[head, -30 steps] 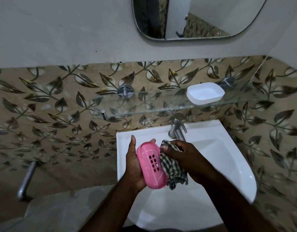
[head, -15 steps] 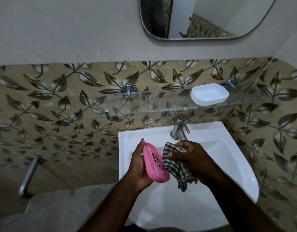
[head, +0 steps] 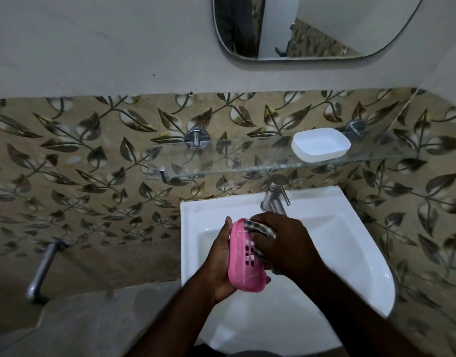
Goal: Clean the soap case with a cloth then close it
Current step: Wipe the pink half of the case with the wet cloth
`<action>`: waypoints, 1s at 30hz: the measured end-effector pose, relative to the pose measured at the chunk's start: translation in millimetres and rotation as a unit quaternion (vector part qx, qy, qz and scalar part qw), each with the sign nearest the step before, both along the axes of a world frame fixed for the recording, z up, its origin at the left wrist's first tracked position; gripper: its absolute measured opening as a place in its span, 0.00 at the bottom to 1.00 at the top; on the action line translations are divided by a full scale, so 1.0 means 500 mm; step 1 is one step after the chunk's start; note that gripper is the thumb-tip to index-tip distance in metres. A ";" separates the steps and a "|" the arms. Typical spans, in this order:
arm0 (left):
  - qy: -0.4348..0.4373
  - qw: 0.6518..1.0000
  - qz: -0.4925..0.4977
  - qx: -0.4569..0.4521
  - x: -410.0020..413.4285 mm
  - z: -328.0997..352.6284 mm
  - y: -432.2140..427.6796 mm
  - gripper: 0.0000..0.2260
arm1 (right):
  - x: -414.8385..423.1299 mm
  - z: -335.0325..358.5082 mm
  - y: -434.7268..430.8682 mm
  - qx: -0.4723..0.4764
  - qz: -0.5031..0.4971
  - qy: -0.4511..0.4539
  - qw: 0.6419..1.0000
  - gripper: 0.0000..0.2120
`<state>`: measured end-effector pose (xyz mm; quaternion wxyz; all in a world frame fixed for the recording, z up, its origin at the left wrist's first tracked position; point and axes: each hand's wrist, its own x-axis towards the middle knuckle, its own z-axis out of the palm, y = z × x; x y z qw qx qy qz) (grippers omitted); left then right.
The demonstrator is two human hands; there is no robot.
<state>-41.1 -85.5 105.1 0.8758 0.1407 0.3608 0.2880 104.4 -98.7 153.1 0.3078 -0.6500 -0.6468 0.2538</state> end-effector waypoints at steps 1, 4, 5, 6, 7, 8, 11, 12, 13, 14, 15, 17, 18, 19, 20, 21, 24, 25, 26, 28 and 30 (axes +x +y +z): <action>-0.007 1.000 0.007 0.006 -0.001 0.000 0.001 0.34 | -0.006 -0.006 -0.008 0.012 0.007 -0.024 1.000 0.16; -0.026 0.999 0.014 0.031 -0.008 -0.009 0.004 0.36 | -0.010 -0.023 -0.025 0.017 0.019 -0.045 0.999 0.18; -0.028 0.999 0.011 0.036 -0.008 -0.012 0.003 0.36 | -0.007 -0.025 -0.026 0.015 0.026 -0.039 0.999 0.16; -0.029 0.999 0.005 0.037 -0.008 -0.015 0.000 0.35 | -0.005 -0.026 -0.025 0.016 0.035 -0.033 0.999 0.13; -0.031 0.999 0.001 0.035 -0.007 -0.017 -0.003 0.35 | -0.002 -0.025 -0.023 0.021 0.044 -0.032 0.998 0.10; -0.037 0.999 0.002 0.031 -0.006 -0.019 -0.007 0.34 | 0.002 -0.025 -0.019 0.030 0.051 -0.035 0.998 0.08; -0.039 0.999 0.019 0.019 0.000 -0.018 -0.015 0.34 | 0.011 -0.009 -0.003 0.024 0.037 -0.069 0.997 0.09; -0.035 0.999 0.021 0.019 0.003 -0.015 -0.015 0.35 | 0.013 -0.003 0.003 0.015 0.022 -0.075 0.997 0.09; -0.030 0.999 0.019 0.022 0.005 -0.012 -0.014 0.35 | 0.012 0.003 0.007 0.007 0.008 -0.082 0.997 0.09; -0.018 0.999 0.016 0.027 0.008 -0.009 -0.011 0.35 | 0.006 0.008 0.011 0.009 0.001 -0.097 0.995 0.10; -0.002 0.999 0.017 0.033 0.011 -0.004 -0.008 0.35 | -0.002 0.013 0.012 0.020 0.002 -0.123 0.992 0.12; 0.021 0.999 0.027 0.035 0.019 0.005 -0.001 0.33 | -0.023 0.014 0.011 0.056 0.027 -0.177 0.982 0.12; 0.028 0.998 0.034 0.034 0.023 0.011 0.003 0.32 | -0.032 0.014 0.009 0.066 0.042 -0.193 0.978 0.12; 0.034 0.998 0.042 0.034 0.026 0.016 0.006 0.31 | -0.039 0.015 0.007 0.074 0.057 -0.202 0.975 0.11; 0.033 0.998 0.049 0.031 0.027 0.020 0.008 0.30 | -0.044 0.014 0.004 0.082 0.070 -0.203 0.973 0.11; 0.034 0.998 0.052 0.028 0.028 0.021 0.009 0.29 | -0.045 0.013 -0.001 0.086 0.082 -0.200 0.973 0.11; 0.032 0.998 0.045 0.015 0.026 0.018 0.006 0.30 | -0.032 0.021 -0.012 0.062 0.126 -0.185 0.973 0.12; 0.034 0.999 0.038 0.013 0.026 0.015 0.003 0.31 | -0.024 0.025 -0.011 0.049 0.134 -0.186 0.972 0.13; 0.040 0.999 0.027 0.016 0.027 0.012 0.000 0.31 | -0.016 0.029 -0.005 0.038 0.130 -0.194 0.972 0.14; 0.052 0.998 0.016 0.023 0.029 0.017 -0.006 0.30 | -0.008 0.034 0.013 0.032 0.096 -0.197 0.975 0.15; 0.053 0.998 0.025 0.020 0.030 0.021 -0.008 0.29 | -0.019 0.034 0.018 0.039 0.081 -0.191 0.978 0.15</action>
